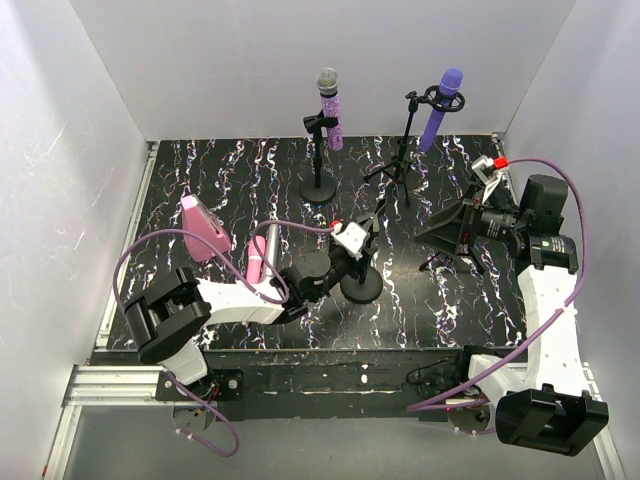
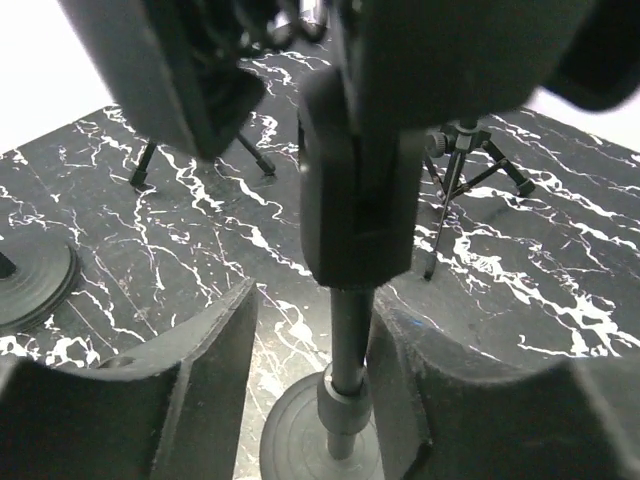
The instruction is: Attach the microphones to the stand
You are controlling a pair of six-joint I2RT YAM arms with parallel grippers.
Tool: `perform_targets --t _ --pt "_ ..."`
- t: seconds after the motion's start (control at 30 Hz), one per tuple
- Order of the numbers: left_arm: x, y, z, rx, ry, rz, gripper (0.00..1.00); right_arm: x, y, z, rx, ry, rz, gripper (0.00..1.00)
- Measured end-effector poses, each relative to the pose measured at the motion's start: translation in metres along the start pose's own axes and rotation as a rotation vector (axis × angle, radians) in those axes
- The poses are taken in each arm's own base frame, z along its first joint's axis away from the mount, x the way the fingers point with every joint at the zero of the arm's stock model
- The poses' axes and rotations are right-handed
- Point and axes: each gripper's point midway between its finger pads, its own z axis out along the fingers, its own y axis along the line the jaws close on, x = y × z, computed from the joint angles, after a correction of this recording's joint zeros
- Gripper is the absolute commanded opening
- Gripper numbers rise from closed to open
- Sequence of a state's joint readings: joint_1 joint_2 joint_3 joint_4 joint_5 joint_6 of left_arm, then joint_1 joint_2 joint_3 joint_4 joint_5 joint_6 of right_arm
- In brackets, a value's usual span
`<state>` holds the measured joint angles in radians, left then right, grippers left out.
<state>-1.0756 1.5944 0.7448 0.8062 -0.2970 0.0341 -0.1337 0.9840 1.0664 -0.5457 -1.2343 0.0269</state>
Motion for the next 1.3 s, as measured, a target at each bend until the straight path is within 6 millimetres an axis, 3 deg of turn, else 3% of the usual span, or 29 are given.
perform_targets --t 0.07,0.1,0.37,0.63,0.8,0.93,1.1,1.3 --pt "0.0 0.0 0.003 -0.006 -0.002 -0.002 0.07 0.0 -0.001 0.0 0.002 -0.001 0.001 0.92" --pt "-0.001 0.0 0.004 -0.006 -0.005 0.002 0.0 0.0 -0.001 -0.001 0.003 -0.002 0.002 0.92" --pt "-0.002 -0.002 0.007 0.114 -0.003 0.021 0.0 -0.001 0.0 -0.002 0.008 -0.007 -0.01 0.92" --pt "-0.003 0.067 -0.001 0.362 0.089 -0.057 0.0 0.007 -0.004 -0.001 0.007 0.0 -0.008 0.92" --pt "-0.011 0.08 -0.006 0.504 0.099 -0.103 0.0 0.009 -0.004 -0.001 0.005 0.002 -0.009 0.92" --pt "0.001 0.083 -0.006 0.556 0.122 -0.129 0.0 0.009 -0.003 -0.001 0.001 0.002 -0.018 0.92" --pt "0.001 0.082 -0.006 0.576 0.107 -0.126 0.37 0.01 -0.003 -0.001 -0.003 0.002 -0.029 0.93" --pt "0.014 0.08 -0.023 0.541 0.13 -0.142 0.7 0.014 -0.002 -0.001 -0.018 0.006 -0.02 0.93"
